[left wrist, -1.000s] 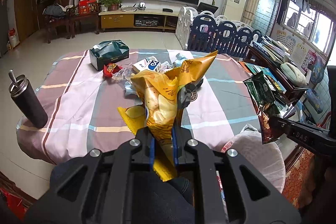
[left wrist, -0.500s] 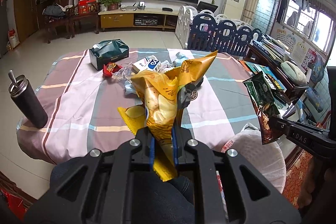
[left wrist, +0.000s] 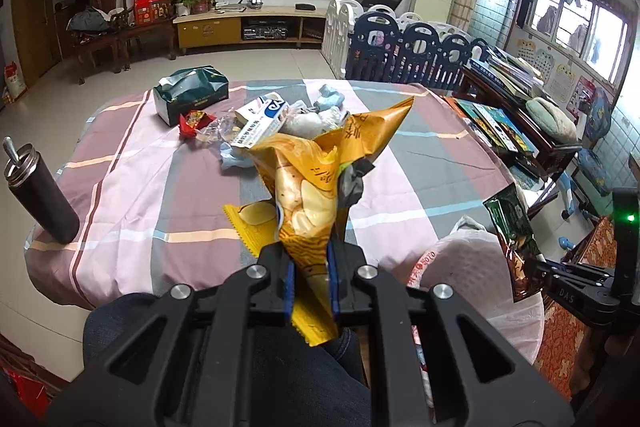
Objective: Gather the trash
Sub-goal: 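Drop the green snack bag and yellow wrapper into the white bin with both grippers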
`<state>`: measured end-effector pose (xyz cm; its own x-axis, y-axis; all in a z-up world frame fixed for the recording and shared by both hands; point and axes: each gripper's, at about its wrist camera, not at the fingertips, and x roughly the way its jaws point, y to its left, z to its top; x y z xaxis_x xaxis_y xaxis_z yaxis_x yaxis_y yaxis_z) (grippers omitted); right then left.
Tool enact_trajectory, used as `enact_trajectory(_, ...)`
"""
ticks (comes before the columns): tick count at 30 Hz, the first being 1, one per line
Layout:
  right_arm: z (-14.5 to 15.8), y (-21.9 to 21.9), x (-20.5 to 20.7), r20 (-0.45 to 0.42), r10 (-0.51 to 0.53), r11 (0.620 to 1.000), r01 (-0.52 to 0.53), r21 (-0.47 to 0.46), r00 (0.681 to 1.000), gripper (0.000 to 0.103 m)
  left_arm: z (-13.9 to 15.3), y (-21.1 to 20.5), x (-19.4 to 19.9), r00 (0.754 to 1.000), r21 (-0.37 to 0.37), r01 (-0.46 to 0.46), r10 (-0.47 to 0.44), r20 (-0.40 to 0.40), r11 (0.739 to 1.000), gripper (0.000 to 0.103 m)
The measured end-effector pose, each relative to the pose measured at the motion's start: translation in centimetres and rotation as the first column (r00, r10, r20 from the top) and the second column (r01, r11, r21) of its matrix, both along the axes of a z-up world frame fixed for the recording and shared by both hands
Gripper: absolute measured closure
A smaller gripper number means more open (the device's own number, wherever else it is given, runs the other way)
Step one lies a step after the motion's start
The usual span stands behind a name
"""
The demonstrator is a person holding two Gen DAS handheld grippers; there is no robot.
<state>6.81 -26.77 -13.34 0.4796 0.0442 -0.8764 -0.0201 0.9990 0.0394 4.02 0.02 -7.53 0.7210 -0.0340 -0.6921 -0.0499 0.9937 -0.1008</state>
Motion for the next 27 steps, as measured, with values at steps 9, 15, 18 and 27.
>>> enact_trajectory(9, -6.2, -4.0, -1.1, -0.206, -0.107, 0.991, 0.12, 0.053, 0.973, 0.046, -2.3, -3.6, 0.2, 0.983, -0.088, 0.161, -0.167, -0.07, 0.983, 0.089)
enact_trajectory(15, -4.5, -8.0, -0.9, -0.145, -0.231, 0.96, 0.25, 0.124, 0.962, 0.039, -5.5, -8.3, 1.3, 0.924, -0.193, 0.318, -0.349, -0.153, 0.928, 0.089)
enact_trajectory(18, -3.5, -9.4, -0.9, -0.109, -0.283, 0.947, 0.296, 0.128, 0.953, 0.038, -7.4, -11.8, 1.5, 0.856, -0.254, 0.432, -0.482, -0.185, 0.865, 0.088)
enact_trajectory(27, -2.9, -12.5, -0.9, -0.077, -0.372, 0.914, 0.379, 0.141, 0.925, 0.038, -9.5, -17.1, 1.0, 0.757, -0.201, 0.574, -0.608, -0.239, 0.793, 0.038)
